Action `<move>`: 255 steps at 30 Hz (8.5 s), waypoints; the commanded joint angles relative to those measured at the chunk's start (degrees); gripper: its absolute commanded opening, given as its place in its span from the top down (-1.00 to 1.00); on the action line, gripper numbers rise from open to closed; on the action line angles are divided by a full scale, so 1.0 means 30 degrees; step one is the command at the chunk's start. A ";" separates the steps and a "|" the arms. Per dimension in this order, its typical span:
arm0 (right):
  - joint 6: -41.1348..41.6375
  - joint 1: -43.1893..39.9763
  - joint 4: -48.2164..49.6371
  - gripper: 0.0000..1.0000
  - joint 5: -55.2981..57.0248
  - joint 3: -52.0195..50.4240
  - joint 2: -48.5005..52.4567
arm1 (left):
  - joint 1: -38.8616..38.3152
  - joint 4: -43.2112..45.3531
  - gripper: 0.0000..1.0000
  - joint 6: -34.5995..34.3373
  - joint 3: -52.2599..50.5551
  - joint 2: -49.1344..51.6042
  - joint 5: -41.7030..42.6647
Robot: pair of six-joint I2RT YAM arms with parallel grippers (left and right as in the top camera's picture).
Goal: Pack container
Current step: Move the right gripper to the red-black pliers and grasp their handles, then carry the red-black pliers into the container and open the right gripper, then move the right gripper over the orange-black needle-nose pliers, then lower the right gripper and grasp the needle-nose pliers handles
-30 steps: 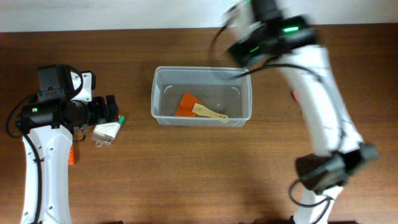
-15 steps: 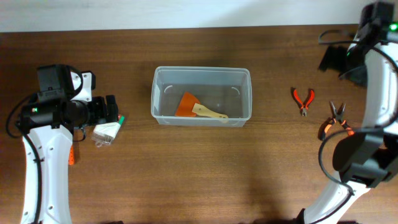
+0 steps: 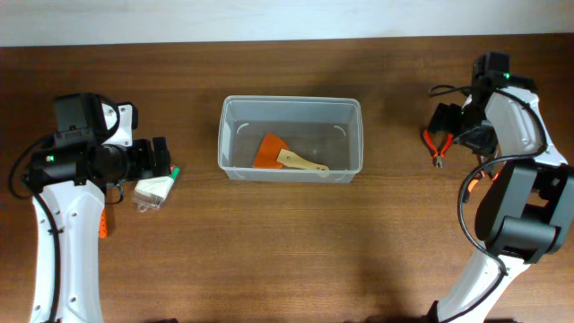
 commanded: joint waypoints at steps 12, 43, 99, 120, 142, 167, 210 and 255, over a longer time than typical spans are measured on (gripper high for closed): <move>0.1319 0.0044 0.0525 -0.97 -0.0277 -0.0219 0.0991 | 0.0058 0.0015 -0.99 0.0291 -0.0073 0.0095 0.0219; 0.4255 -0.0029 0.1785 -0.93 0.0627 -0.0882 0.1464 | 0.0058 0.0015 -0.99 0.0284 -0.0073 0.0095 0.0219; -0.1880 0.0488 -0.1982 0.92 -0.0029 0.4320 0.1020 | 0.0058 0.0029 -0.98 0.0291 -0.0073 0.0095 0.0277; -1.9147 1.1256 -0.5727 0.92 -0.3053 0.8582 0.0831 | 0.0058 0.0087 -0.99 0.0291 -0.0073 0.0095 0.0277; -1.6866 1.0943 -0.5238 0.00 -0.3891 0.7934 0.2448 | 0.0058 0.0189 -0.99 0.0291 -0.0073 0.0095 0.0277; 0.0007 -0.2878 -1.3085 -0.87 -0.1421 0.8619 -0.2681 | 0.0058 0.0597 -0.98 0.0291 -0.0073 0.0095 0.0284; -0.0984 -0.3228 0.4444 -0.91 -0.1180 -0.7774 -0.1974 | 0.0058 0.0590 -0.99 0.0284 -0.0073 0.0095 0.0357; -0.0991 -0.3228 0.5071 0.92 -0.1552 -0.8561 -0.1807 | 0.0058 0.0525 -0.99 0.0291 -0.0073 0.0095 0.0357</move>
